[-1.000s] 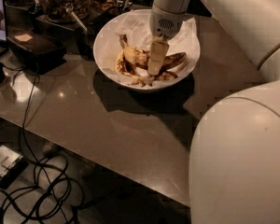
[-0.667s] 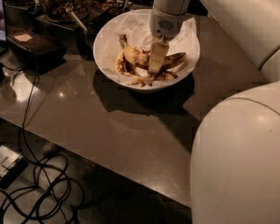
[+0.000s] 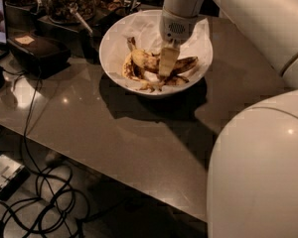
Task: Pick banana from white bowl
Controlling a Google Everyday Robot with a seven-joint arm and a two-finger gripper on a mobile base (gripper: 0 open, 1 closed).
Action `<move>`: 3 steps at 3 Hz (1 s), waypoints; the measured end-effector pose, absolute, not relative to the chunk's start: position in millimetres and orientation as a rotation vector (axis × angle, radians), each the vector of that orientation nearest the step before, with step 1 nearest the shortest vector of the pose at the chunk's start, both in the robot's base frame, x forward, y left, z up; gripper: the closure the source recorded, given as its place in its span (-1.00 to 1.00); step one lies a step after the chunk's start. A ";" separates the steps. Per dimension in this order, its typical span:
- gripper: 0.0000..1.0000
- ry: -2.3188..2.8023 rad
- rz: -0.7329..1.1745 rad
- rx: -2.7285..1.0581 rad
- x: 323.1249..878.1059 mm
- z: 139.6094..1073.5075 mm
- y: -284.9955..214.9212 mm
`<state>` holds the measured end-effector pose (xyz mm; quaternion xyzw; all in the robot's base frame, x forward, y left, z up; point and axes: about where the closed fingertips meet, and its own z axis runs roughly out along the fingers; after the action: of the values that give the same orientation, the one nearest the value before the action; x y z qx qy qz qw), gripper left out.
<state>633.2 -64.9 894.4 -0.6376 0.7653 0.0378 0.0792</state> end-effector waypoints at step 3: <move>1.00 2.214 -0.012 -1.832 603.5 937.9 -61.8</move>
Offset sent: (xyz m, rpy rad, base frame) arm -0.0300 -0.0047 0.0377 -0.0215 -0.1000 -0.0478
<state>603.5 -61.8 937.9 -0.6318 0.7635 -0.0042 0.1336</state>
